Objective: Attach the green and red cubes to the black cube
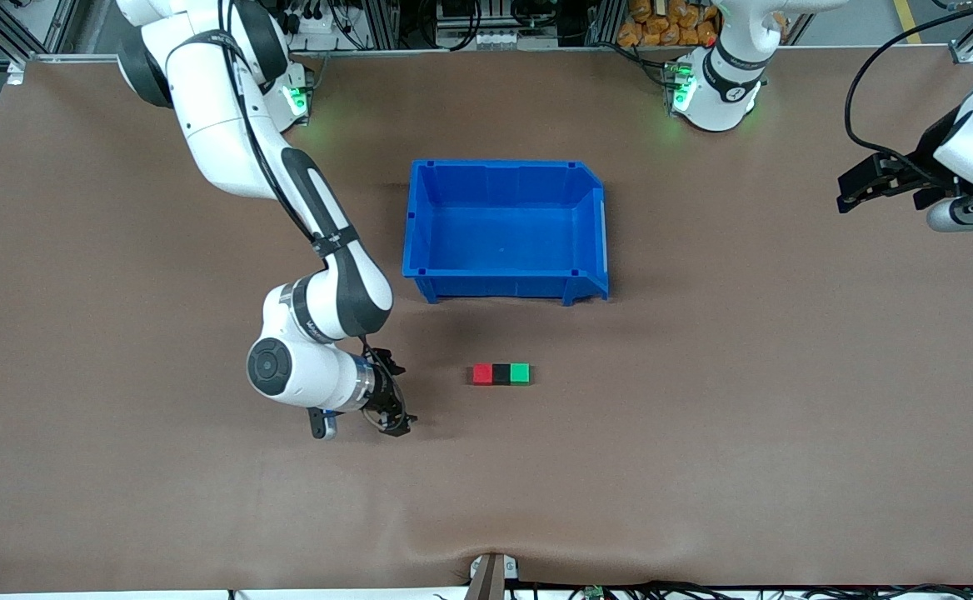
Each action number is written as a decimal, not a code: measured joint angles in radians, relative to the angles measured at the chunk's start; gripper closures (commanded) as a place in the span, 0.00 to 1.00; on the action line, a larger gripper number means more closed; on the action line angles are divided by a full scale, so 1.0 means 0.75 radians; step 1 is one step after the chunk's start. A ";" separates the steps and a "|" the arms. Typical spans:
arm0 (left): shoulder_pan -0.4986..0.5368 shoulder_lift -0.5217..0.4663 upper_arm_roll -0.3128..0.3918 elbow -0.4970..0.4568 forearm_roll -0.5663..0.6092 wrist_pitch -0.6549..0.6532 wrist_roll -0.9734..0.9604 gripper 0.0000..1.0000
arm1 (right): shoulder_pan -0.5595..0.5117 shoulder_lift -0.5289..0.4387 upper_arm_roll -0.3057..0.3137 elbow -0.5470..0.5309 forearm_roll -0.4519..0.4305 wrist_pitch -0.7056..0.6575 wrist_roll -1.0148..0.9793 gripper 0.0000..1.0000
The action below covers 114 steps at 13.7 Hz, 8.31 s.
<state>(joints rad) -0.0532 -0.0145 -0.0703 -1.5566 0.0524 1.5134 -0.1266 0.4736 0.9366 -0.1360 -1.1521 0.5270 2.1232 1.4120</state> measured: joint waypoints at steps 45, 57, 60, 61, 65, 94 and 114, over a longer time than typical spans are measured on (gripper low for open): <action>0.014 -0.040 -0.061 -0.004 0.000 -0.010 0.038 0.00 | -0.281 -0.163 -0.017 0.075 -0.190 -0.603 -0.879 0.00; 0.014 -0.039 -0.061 -0.008 0.000 -0.009 0.038 0.00 | -0.315 -0.265 -0.024 0.081 -0.354 -0.705 -1.242 0.00; 0.014 -0.039 -0.061 -0.008 0.000 -0.009 0.038 0.00 | -0.333 -0.280 -0.035 0.081 -0.363 -0.742 -1.336 0.00; 0.014 -0.039 -0.061 -0.008 0.000 -0.009 0.038 0.00 | -0.340 -0.285 -0.041 0.081 -0.363 -0.752 -1.371 0.00; 0.014 -0.039 -0.061 -0.009 0.000 -0.009 0.038 0.00 | -0.366 -0.301 -0.047 0.081 -0.381 -0.774 -1.476 0.00; 0.014 -0.019 -0.061 -0.012 0.000 0.036 0.038 0.00 | -0.483 -0.556 -0.056 -0.078 -0.556 -0.809 -1.921 0.00; 0.001 0.022 -0.065 -0.013 0.000 0.100 0.038 0.00 | -0.503 -0.847 -0.057 -0.385 -0.559 -0.748 -1.983 0.00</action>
<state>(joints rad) -0.0523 0.0020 -0.1192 -1.5666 0.0525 1.5882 -0.0984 0.0965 0.3012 -0.1786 -1.4410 0.1075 1.5624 -0.0749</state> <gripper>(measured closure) 0.000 0.000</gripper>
